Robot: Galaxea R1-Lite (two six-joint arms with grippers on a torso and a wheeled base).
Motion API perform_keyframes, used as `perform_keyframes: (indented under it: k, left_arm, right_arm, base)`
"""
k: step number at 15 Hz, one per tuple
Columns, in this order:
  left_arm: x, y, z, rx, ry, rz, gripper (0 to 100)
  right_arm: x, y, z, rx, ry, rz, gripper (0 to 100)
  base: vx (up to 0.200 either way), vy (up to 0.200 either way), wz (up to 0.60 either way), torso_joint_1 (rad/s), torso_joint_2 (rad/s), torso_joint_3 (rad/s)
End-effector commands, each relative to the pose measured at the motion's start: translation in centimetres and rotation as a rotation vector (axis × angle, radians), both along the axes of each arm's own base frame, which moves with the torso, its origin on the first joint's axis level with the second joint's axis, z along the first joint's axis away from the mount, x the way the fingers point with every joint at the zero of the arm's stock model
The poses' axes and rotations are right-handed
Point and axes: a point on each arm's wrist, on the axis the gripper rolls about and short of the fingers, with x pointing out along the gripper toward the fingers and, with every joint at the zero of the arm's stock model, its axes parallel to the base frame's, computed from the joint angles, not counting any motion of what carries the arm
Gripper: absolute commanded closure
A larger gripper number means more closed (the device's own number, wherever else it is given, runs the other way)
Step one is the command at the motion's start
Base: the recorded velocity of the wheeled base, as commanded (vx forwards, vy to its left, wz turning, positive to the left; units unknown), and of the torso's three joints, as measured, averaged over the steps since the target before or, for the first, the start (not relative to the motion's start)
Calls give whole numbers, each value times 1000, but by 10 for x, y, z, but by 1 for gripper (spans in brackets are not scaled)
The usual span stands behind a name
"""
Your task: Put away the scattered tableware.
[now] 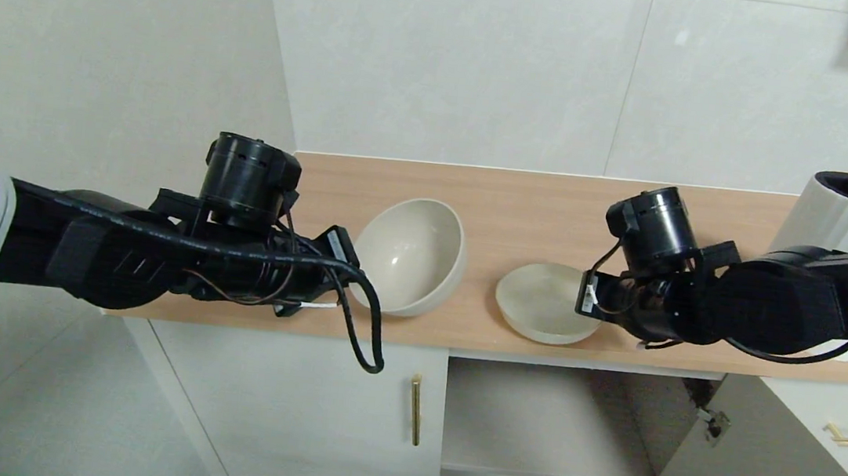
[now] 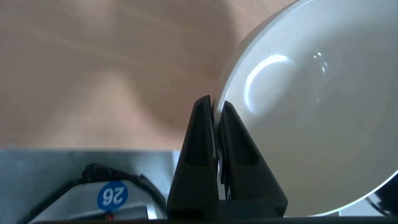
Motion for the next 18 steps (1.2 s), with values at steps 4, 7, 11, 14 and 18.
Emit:
perform_keyframes:
  k: [4, 7, 11, 14, 18]
  left_arm:
    - [-40, 14, 20, 7, 12, -20, 100]
    - [-81, 30, 19, 61, -6, -73, 100]
    - [-124, 37, 11, 159, -32, -188, 100]
    - [-146, 38, 9, 236, 8, -286, 100]
    - [-149, 31, 5, 250, 34, -329, 100]
  right_arm:
    - [-67, -35, 56, 109, 58, 153, 100]
    - [-103, -49, 53, 63, 82, 229, 100]
    - [-132, -55, 33, 2, 128, 309, 100]
    - [-137, -53, 16, -28, 188, 331, 100]
    - [-132, -49, 7, -36, 200, 330, 100]
  base:
    - [0, 0, 0, 0, 0, 0]
    - [0, 0, 0, 0, 0, 0]
    - [0, 0, 0, 0, 0, 0]
    - [0, 0, 0, 0, 0, 0]
    - [0, 0, 0, 0, 0, 0]
